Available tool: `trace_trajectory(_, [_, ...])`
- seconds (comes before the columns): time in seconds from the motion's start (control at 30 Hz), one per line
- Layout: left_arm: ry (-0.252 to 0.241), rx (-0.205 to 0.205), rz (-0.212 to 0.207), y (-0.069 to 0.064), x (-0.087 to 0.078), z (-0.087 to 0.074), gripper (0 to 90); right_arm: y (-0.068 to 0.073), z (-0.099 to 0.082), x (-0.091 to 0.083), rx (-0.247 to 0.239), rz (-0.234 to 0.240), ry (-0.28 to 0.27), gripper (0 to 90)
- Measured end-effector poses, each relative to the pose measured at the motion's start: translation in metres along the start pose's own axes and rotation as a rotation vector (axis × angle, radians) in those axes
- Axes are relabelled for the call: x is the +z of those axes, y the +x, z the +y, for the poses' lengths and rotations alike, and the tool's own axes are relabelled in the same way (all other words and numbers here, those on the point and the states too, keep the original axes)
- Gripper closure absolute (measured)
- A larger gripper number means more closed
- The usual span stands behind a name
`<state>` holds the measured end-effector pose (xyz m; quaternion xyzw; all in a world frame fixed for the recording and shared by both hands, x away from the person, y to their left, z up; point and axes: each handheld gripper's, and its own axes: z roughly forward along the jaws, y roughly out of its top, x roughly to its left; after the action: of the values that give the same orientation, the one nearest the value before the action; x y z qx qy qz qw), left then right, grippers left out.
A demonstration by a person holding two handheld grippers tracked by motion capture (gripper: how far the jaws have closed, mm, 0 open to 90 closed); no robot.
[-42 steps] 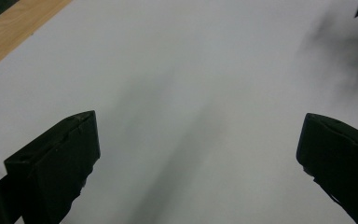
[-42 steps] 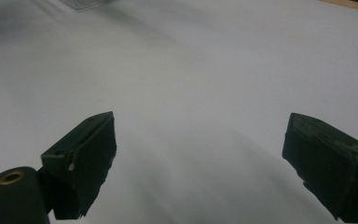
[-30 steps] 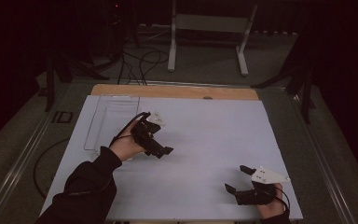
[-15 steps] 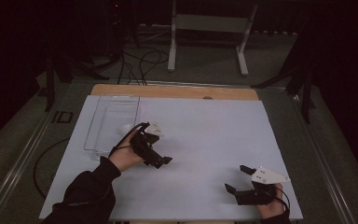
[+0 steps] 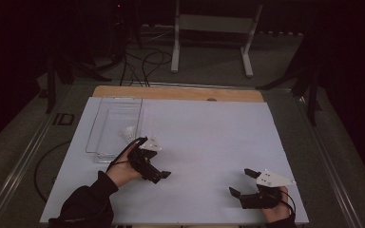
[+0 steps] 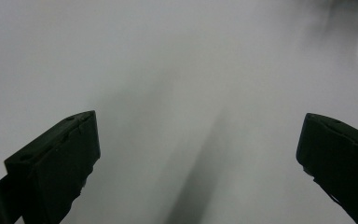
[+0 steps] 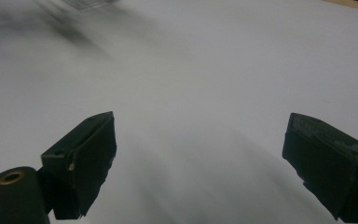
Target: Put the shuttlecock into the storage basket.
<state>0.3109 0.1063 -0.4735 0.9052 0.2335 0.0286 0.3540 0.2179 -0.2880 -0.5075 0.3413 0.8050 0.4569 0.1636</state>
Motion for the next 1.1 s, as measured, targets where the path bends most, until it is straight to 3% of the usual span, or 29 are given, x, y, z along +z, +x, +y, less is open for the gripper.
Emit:
trace_trajectory(0.13, [0.015,-0.001,0.018,-0.003,0.002,-0.01,0.1,0.0,0.0,0.0,0.001,0.003,-0.001,9.7])
trace_trajectory(0.33, [0.006,-0.011,0.008,-0.006,0.0,-0.027,0.1,0.0,0.0,0.001,0.002,0.006,0.003,9.7])
trace_trajectory(0.63, [-0.014,-0.023,0.019,-0.012,-0.012,-0.052,0.1,0.001,0.0,0.001,-0.001,0.01,0.008,9.7])
trace_trajectory(1.1, [-0.053,-0.098,0.059,-0.006,-0.026,-0.083,0.1,0.001,0.0,0.002,0.0,0.01,0.012,9.7])
